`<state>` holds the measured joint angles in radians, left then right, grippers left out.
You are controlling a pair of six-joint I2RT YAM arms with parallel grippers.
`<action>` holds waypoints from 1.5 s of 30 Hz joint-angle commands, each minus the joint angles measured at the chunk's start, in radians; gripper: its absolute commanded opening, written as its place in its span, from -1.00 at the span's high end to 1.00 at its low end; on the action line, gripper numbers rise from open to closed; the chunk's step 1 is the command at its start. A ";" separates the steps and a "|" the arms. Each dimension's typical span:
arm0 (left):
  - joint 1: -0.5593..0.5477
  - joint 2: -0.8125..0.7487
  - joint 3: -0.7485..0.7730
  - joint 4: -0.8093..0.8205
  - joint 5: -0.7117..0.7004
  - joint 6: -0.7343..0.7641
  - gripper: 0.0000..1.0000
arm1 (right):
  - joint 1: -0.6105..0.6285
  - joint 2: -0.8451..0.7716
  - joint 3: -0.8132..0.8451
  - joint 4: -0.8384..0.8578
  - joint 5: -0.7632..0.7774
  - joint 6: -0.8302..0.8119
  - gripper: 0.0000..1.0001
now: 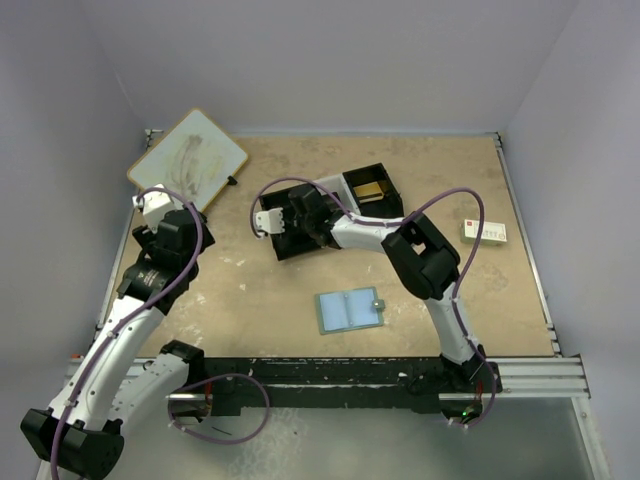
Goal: Take the credit cards out of the card holder
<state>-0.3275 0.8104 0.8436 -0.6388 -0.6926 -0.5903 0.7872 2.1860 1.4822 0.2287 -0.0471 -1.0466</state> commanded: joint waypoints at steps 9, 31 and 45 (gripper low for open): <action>0.003 0.019 0.000 0.016 0.014 0.006 -0.50 | -0.006 -0.052 0.030 -0.070 -0.038 0.032 0.05; 0.003 -0.009 0.001 0.016 -0.018 0.001 -0.51 | -0.051 -0.551 -0.384 0.516 0.224 0.528 -0.20; 0.002 -0.019 0.016 -0.004 -0.116 -0.045 -0.52 | -0.324 -1.149 -0.768 0.312 0.493 1.160 -1.00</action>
<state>-0.3275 0.7906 0.8391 -0.6392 -0.7391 -0.5991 0.5961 1.1732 0.7387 0.7280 0.4503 -0.2340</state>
